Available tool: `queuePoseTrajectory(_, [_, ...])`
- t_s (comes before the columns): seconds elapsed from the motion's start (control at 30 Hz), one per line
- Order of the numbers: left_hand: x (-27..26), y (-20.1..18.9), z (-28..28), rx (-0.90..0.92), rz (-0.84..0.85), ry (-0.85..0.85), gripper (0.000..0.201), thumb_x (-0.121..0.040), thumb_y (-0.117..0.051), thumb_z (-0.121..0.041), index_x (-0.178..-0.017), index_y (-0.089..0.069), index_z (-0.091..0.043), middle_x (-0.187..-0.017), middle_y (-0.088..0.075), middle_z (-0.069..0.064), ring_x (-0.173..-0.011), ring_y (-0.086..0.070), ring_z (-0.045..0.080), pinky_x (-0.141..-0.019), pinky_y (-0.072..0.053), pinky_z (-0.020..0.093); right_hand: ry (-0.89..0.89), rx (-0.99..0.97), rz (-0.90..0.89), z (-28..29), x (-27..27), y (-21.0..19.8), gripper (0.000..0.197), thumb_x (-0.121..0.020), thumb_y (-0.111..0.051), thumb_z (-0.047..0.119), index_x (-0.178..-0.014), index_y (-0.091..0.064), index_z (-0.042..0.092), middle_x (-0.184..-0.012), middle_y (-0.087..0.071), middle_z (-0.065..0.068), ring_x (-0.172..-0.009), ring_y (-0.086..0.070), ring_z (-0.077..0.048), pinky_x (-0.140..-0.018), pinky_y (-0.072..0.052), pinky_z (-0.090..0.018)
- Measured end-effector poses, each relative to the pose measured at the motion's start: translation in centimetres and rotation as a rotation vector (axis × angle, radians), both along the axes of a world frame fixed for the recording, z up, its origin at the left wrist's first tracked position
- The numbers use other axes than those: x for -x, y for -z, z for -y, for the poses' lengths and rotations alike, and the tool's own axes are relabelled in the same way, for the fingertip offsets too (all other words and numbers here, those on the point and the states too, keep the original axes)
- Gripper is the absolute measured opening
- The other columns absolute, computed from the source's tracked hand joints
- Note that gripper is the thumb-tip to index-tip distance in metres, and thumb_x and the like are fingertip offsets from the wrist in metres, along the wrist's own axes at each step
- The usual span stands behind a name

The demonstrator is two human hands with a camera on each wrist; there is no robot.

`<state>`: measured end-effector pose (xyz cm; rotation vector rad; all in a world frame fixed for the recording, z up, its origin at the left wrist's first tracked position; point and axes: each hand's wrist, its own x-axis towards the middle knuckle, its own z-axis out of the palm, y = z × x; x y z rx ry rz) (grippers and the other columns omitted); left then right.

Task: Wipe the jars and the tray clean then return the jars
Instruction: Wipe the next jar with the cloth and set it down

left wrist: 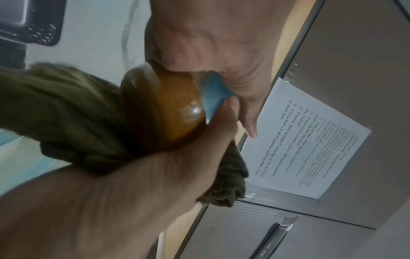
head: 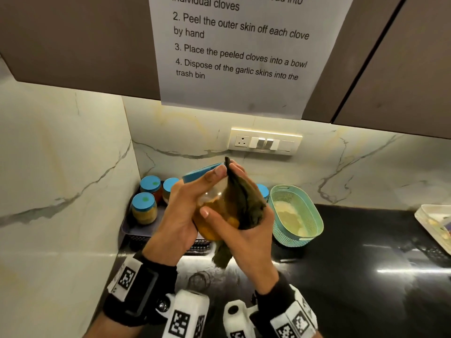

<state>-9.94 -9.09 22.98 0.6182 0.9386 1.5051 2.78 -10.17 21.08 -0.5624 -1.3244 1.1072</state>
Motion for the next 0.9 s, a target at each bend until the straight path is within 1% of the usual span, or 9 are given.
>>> queuePoseTrajectory(0.07, [-0.1,0.2,0.0,-0.019,0.043,-0.018,0.102,-0.039,-0.102,-0.054,-0.121,-0.071,-0.001,-0.111,-0.073,0.019,-0.100,-0.073,0.033,-0.082,-0.060,0.043,0.074,-0.172,0.085,-0.3,0.3,1.4,0.063,-0.083,-0.085,0.001,-0.140,-0.058,0.001,-0.149,-0.059,-0.013,-0.144,-0.052,-0.032,-0.116,-0.046,-0.050])
queuePoseTrajectory(0.23, [-0.4,1.1,0.1,-0.016,0.098,-0.073,0.119,-0.043,-0.099,-0.063,-0.132,-0.060,0.006,-0.130,-0.063,0.032,-0.117,-0.065,0.048,-0.103,-0.053,0.053,0.258,-0.498,0.311,-0.6,0.3,3.9,0.048,-0.085,-0.078,0.002,-0.131,-0.068,0.008,-0.145,-0.063,-0.014,-0.148,-0.045,-0.037,-0.119,-0.038,-0.056])
queuePoseTrajectory(0.37, [-0.3,0.6,-0.1,-0.027,0.064,-0.032,0.111,-0.036,-0.097,-0.067,-0.123,-0.067,-0.006,-0.118,-0.072,0.016,-0.100,-0.073,0.028,-0.083,-0.062,0.039,0.276,-0.576,0.359,-0.6,-0.2,5.2,0.046,-0.087,-0.077,0.001,-0.130,-0.068,0.015,-0.145,-0.064,0.000,-0.149,-0.045,-0.033,-0.119,-0.031,-0.067])
queuePoseTrajectory(0.5, [-1.0,0.8,-0.3,-0.070,0.040,-0.179,0.108,-0.027,-0.098,-0.067,-0.114,-0.072,-0.009,-0.110,-0.075,0.011,-0.102,-0.071,0.028,-0.086,-0.057,0.043,0.074,-0.167,-0.009,-1.0,0.1,2.5,0.036,-0.094,-0.060,-0.002,-0.128,-0.068,0.007,-0.139,-0.069,0.003,-0.143,-0.053,-0.026,-0.116,-0.045,-0.052])
queuePoseTrajectory(0.57, [-1.1,0.8,-0.2,-0.087,0.011,-0.177,0.113,-0.030,-0.096,-0.070,-0.121,-0.070,-0.009,-0.109,-0.076,0.009,-0.100,-0.072,0.024,-0.080,-0.058,0.040,0.010,0.172,-0.192,-1.5,0.2,0.4,0.022,-0.096,-0.060,0.002,-0.113,-0.073,0.006,-0.112,-0.080,0.006,-0.115,-0.071,-0.011,-0.093,-0.058,-0.028])
queuePoseTrajectory(0.6, [-1.0,1.0,-0.3,-0.084,0.002,-0.177,0.119,-0.028,-0.096,-0.071,-0.125,-0.068,-0.009,-0.109,-0.076,0.007,-0.100,-0.072,0.023,-0.078,-0.059,0.039,-0.010,0.306,-0.225,-2.0,0.2,-0.2,0.020,-0.094,-0.062,0.008,-0.110,-0.074,0.009,-0.103,-0.081,0.003,-0.104,-0.075,-0.010,-0.085,-0.060,-0.027])
queuePoseTrajectory(0.7, [-0.6,1.0,-0.2,-0.117,0.010,-0.152,0.125,-0.021,-0.097,-0.069,-0.127,-0.065,-0.011,-0.109,-0.076,0.006,-0.100,-0.072,0.020,-0.075,-0.062,0.036,-0.181,0.571,-0.211,-3.5,-0.5,-1.0,0.031,-0.099,-0.064,0.024,-0.122,-0.074,0.006,-0.120,-0.076,-0.018,-0.115,-0.070,-0.034,-0.107,-0.053,-0.052])
queuePoseTrajectory(0.83, [-0.4,0.5,-0.5,-0.173,-0.090,-0.133,0.137,-0.026,-0.096,-0.072,-0.142,-0.057,-0.011,-0.131,-0.064,0.024,-0.114,-0.064,0.033,-0.097,-0.054,0.051,-0.347,0.815,-0.191,-4.7,-1.2,-0.9,0.037,-0.096,-0.064,0.036,-0.120,-0.077,0.012,-0.122,-0.074,-0.019,-0.108,-0.069,-0.033,-0.115,-0.044,-0.055])
queuePoseTrajectory(0.9, [-0.2,0.6,-0.8,-0.193,-0.139,-0.131,0.138,-0.026,-0.095,-0.075,-0.143,-0.055,-0.011,-0.129,-0.062,0.025,-0.114,-0.062,0.035,-0.097,-0.052,0.051,-0.404,0.876,-0.183,-5.2,-1.3,-0.8,0.047,-0.094,-0.066,0.041,-0.130,-0.073,0.012,-0.131,-0.070,-0.021,-0.116,-0.064,-0.035,-0.119,-0.039,-0.057])
